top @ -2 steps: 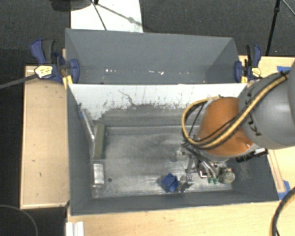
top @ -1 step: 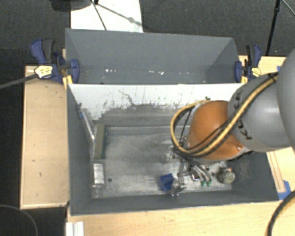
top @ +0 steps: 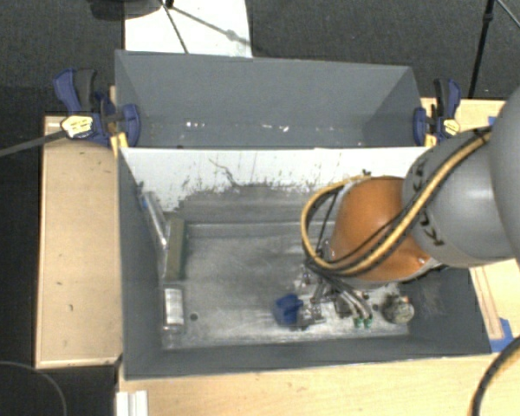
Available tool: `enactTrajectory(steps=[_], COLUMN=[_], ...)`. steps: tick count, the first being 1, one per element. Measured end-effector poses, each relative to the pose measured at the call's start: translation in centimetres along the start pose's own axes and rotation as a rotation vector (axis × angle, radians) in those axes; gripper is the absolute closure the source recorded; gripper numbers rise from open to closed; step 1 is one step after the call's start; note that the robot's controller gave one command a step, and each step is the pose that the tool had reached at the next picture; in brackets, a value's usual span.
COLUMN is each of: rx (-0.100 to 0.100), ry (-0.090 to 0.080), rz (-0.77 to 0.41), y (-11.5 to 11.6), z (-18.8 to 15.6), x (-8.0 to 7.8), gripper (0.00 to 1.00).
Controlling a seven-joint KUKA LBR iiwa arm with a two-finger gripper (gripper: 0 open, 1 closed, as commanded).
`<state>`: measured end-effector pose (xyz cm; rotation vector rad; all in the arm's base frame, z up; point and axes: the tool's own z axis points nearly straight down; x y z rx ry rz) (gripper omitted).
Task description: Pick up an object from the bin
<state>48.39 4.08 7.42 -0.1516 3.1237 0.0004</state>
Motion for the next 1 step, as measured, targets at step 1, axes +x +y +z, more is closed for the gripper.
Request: enactTrajectory(steps=[1], rx=[-0.001], ry=[0.003], rz=[-0.135], y=[0.38], z=[-16.93], x=[-0.49], gripper=[1.0])
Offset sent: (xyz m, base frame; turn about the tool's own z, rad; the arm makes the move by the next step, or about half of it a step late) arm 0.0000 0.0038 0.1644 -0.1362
